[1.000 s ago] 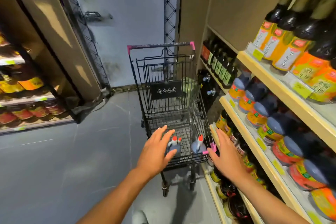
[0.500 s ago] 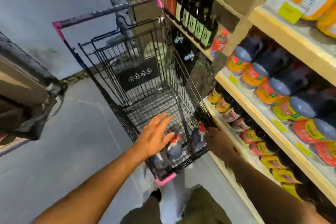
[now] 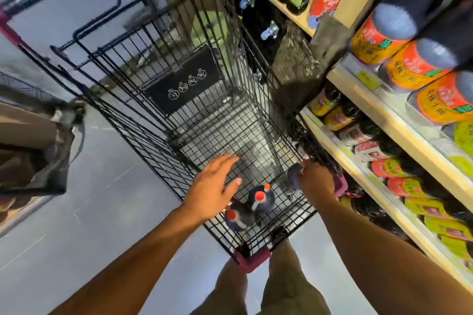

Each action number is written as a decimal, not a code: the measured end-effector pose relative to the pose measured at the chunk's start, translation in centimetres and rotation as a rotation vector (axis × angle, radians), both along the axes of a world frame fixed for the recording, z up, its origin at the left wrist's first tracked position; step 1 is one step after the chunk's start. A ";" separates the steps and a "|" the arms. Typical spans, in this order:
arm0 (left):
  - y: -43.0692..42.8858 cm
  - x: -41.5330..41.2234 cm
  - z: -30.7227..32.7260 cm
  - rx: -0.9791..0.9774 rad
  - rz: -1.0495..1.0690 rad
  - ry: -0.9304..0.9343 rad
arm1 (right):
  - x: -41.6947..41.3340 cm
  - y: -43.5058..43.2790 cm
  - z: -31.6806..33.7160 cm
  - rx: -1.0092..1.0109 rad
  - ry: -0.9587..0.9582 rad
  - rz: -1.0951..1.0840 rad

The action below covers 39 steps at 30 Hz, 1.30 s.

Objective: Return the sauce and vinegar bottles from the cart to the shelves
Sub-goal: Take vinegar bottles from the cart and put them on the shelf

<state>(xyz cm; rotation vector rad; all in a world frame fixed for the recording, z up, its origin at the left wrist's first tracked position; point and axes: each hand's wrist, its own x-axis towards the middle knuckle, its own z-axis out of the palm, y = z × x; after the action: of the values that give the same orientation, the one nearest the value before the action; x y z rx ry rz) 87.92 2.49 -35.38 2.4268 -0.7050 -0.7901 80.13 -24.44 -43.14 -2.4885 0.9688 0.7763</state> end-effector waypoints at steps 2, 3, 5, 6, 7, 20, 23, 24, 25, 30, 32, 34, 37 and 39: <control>-0.1 0.5 -0.4 0.028 0.021 0.037 | 0.3 -0.4 -0.4 -0.001 -0.011 -0.031; -0.2 0.7 -0.5 0.039 0.034 0.050 | 0.3 -0.6 -0.6 -0.002 -0.004 -0.023; -0.4 0.9 -0.4 0.059 0.058 0.065 | 0.2 -1.2 -0.7 -0.013 -0.012 0.014; -0.6 1.1 -0.4 0.063 0.066 0.070 | 0.1 -1.6 -0.5 -0.014 -0.032 0.029; -0.7 1.2 -0.3 0.066 0.070 0.076 | 0.0 -1.9 -0.2 0.015 -0.068 0.038; -3.2 3.5 2.6 -0.110 0.167 0.287 | 5.7 -2.9 16.8 0.382 -0.543 0.325; -4.0 4.4 4.4 -0.219 0.162 0.391 | 7.7 -2.3 19.7 0.603 -0.623 0.254; -4.2 4.5 5.0 -0.281 0.181 0.438 | 8.2 -1.8 20.7 0.666 -0.654 0.239; -4.2 4.6 5.6 -0.350 0.217 0.489 | 8.8 -1.4 21.3 0.699 -0.678 0.236; -3.2 4.4 6.6 -0.549 0.369 0.628 | 10.6 0.8 21.4 0.822 -0.710 0.164; -2.9 4.6 6.1 -0.557 0.389 0.641 | 10.7 1.4 20.2 0.839 -0.719 0.129; -2.6 4.4 5.7 -0.536 0.413 0.611 | 10.2 2.1 18.9 0.866 -0.750 0.051; -2.0 3.8 4.7 -0.544 0.497 0.576 | 7.3 3.6 14.9 0.912 -0.731 -0.232; -1.5 3.5 3.9 -0.571 0.575 0.553 | 4.1 4.8 10.4 0.741 -0.575 -0.409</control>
<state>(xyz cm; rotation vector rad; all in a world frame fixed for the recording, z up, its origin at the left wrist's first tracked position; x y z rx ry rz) 91.39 0.96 -31.47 1.6441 0.0075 -0.8159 84.18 -19.61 -32.76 -1.6407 0.7468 0.1923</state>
